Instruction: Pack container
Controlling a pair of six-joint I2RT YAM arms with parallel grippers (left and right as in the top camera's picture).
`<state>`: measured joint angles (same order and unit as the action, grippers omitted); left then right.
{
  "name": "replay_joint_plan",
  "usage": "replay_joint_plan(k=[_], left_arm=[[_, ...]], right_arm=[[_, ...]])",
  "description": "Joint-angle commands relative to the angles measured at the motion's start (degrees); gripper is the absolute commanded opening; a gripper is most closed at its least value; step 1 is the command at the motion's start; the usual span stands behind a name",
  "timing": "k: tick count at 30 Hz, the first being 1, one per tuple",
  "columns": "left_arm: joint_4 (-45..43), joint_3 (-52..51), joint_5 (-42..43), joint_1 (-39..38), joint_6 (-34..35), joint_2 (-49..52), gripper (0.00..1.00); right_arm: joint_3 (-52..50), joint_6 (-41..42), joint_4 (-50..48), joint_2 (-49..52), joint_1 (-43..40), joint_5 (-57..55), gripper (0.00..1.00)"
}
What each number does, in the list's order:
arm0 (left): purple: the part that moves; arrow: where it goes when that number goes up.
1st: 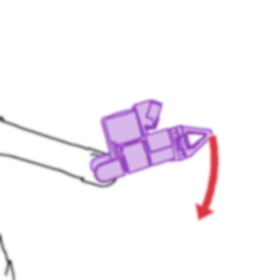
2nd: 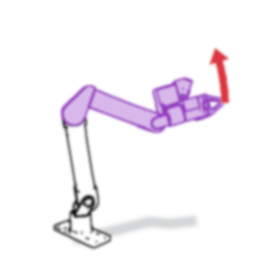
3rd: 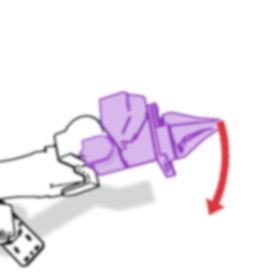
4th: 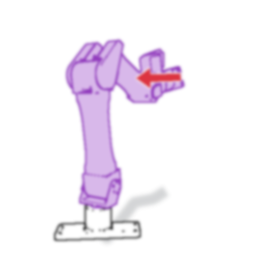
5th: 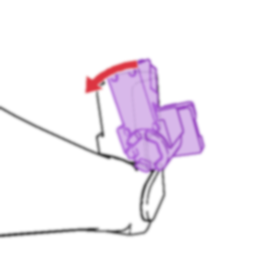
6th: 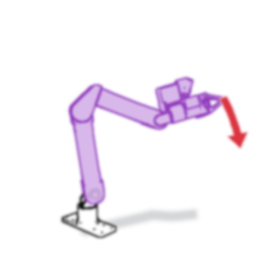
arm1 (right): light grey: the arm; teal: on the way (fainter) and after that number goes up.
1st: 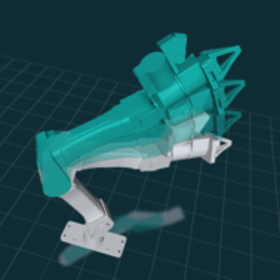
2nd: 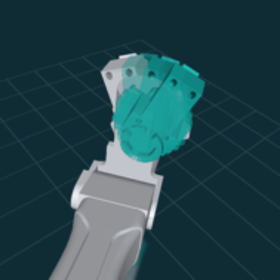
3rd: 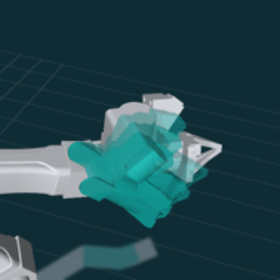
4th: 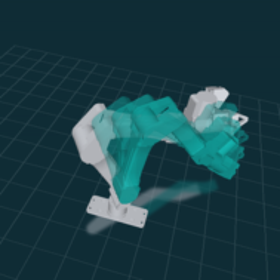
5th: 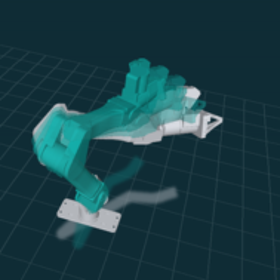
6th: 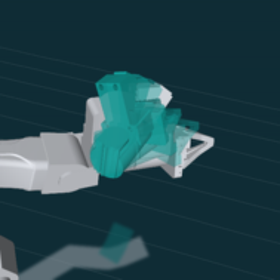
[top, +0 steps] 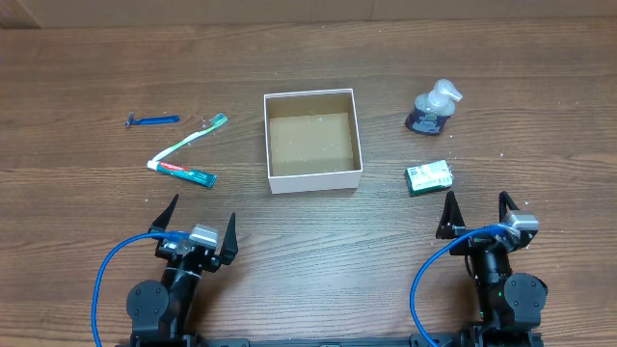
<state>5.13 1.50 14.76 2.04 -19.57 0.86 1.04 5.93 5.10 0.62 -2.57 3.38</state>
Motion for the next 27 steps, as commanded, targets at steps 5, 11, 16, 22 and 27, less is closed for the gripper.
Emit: replay_joint_plan(k=[5,11,16,22,27], left_arm=[[-0.07,-0.33,-0.33,0.52,0.5,-0.61,1.0],[-0.07,-0.33,-0.33,0.52,0.48,-0.61,1.0],[-0.07,-0.33,-0.33,0.52,0.5,-0.61,1.0],[-0.07,-0.33,-0.33,0.52,0.5,-0.61,1.0],[-0.07,-0.33,-0.33,0.52,0.5,-0.61,1.0]], right_arm=[[-0.59,0.46,-1.4,-0.46,0.26,3.54,1.0],[8.31,0.39,-4.31,2.34,0.26,12.33,1.0],[36.39,-4.94,9.57,29.57,0.26,16.46,1.0],[78.88,-4.07,34.53,76.28,0.26,21.79,1.0],[78.97,-8.02,24.63,86.09,0.26,21.64,1.0]])
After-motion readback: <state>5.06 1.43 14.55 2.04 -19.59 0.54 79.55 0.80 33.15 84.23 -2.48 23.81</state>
